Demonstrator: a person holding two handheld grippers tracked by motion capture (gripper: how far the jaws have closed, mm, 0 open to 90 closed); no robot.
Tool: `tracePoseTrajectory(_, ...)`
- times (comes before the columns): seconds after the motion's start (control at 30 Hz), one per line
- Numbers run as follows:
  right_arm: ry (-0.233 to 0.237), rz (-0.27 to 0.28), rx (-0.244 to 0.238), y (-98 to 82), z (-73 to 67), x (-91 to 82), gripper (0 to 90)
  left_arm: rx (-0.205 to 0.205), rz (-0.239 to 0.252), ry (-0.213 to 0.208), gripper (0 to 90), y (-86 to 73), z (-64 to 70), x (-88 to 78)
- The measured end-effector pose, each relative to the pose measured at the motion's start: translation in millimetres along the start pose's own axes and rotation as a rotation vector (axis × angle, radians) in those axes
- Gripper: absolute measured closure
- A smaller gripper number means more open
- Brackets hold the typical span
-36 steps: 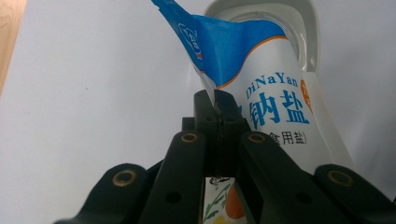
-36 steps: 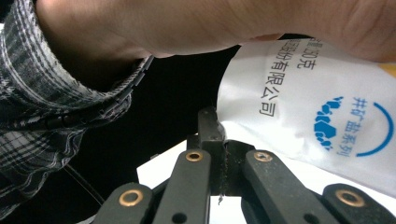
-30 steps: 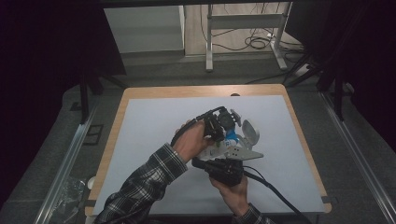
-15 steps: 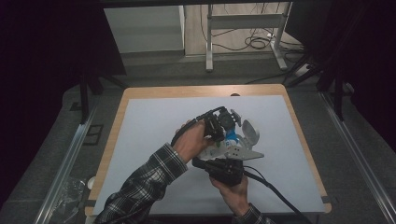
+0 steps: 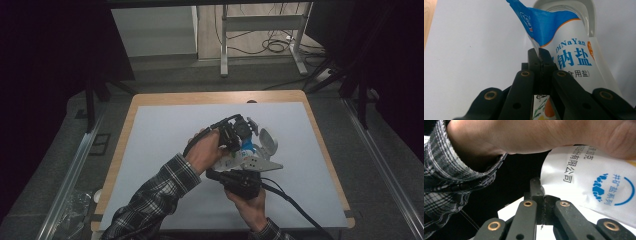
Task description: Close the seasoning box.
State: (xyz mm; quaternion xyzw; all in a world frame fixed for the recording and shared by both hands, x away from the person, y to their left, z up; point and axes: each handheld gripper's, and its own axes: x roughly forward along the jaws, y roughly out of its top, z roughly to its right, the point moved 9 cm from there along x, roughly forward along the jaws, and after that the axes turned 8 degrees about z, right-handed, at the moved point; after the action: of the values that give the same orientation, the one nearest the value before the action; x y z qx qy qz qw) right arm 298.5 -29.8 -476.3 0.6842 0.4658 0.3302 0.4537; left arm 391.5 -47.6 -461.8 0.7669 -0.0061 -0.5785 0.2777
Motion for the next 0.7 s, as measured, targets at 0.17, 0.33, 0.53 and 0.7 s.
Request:
tracePoseTrajectory(0.17, 0.000, -0.001, 0.000, 0.4, -0.1, -0.5, 89.7, 0.002, -0.002, 0.002, 90.0, 0.2, -0.1, -0.2)
tracePoseTrajectory(0.33, 0.001, 0.002, 0.001, 1.0, -0.3, -0.5, 89.7, 0.003, -0.004, 0.003, 90.0, 0.2, -0.1, -0.3)
tracePoseTrajectory(0.53, 0.001, 0.001, -0.003, 1.0, -0.2, -0.6, 89.7, 0.003, -0.007, 0.005, 90.0, -0.3, -0.1, -0.3)
tracePoseTrajectory(0.7, 0.001, 0.003, -0.002, 1.5, -0.5, -0.4, 89.7, 0.004, -0.010, 0.008, 90.0, -0.3, -0.3, -0.4)
